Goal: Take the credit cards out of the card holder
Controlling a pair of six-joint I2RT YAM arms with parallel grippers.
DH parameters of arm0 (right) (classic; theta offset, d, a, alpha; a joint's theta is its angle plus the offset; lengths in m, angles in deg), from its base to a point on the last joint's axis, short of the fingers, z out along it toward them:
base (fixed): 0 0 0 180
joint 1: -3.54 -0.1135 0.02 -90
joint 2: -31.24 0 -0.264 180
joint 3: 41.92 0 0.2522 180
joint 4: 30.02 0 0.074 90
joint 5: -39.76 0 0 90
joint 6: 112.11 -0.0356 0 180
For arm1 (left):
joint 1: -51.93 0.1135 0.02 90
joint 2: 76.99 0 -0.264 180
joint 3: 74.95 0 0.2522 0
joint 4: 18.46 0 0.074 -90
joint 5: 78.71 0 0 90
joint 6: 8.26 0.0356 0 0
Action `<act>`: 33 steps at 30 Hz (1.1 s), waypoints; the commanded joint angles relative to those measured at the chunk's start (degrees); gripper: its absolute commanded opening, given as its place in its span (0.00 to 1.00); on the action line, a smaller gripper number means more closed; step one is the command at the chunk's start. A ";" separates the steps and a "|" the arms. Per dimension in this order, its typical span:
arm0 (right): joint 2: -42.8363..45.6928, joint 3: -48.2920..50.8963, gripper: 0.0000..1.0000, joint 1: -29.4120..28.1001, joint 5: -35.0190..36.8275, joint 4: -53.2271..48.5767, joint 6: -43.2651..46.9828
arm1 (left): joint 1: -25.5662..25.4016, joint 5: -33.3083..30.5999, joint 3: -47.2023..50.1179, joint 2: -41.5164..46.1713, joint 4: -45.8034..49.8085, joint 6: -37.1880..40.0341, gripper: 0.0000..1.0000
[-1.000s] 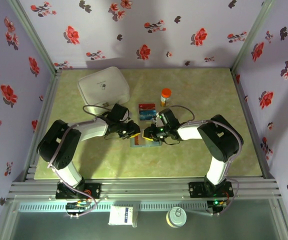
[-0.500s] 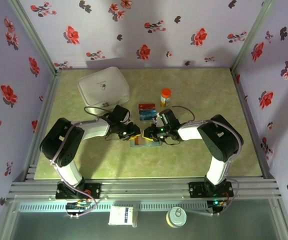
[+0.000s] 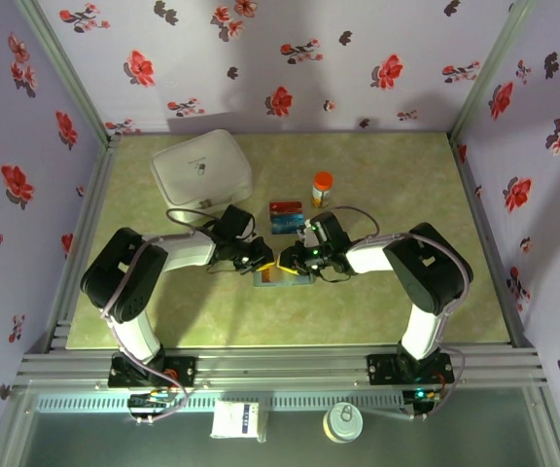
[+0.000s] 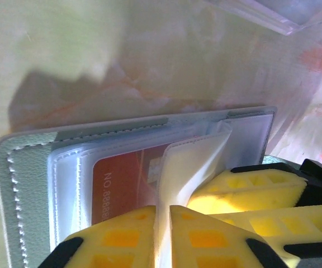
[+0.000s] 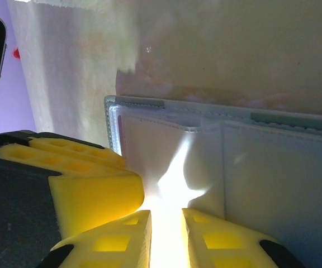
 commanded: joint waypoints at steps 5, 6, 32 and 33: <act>1.51 1.30 0.23 0.53 1.56 -1.98 -1.11 | -0.36 0.94 0.04 0.72 -0.71 -0.81 0.11; 2.35 1.27 0.23 0.53 1.78 -2.43 -1.11 | -0.36 0.94 -0.06 0.94 -0.51 -0.76 0.11; 26.98 3.78 0.26 7.21 14.63 -23.98 7.24 | -7.00 1.51 -11.94 -5.55 3.30 -0.56 0.16; 27.28 3.92 0.26 7.29 14.67 -24.00 7.24 | -7.24 1.63 -12.38 -6.05 3.31 -0.55 0.16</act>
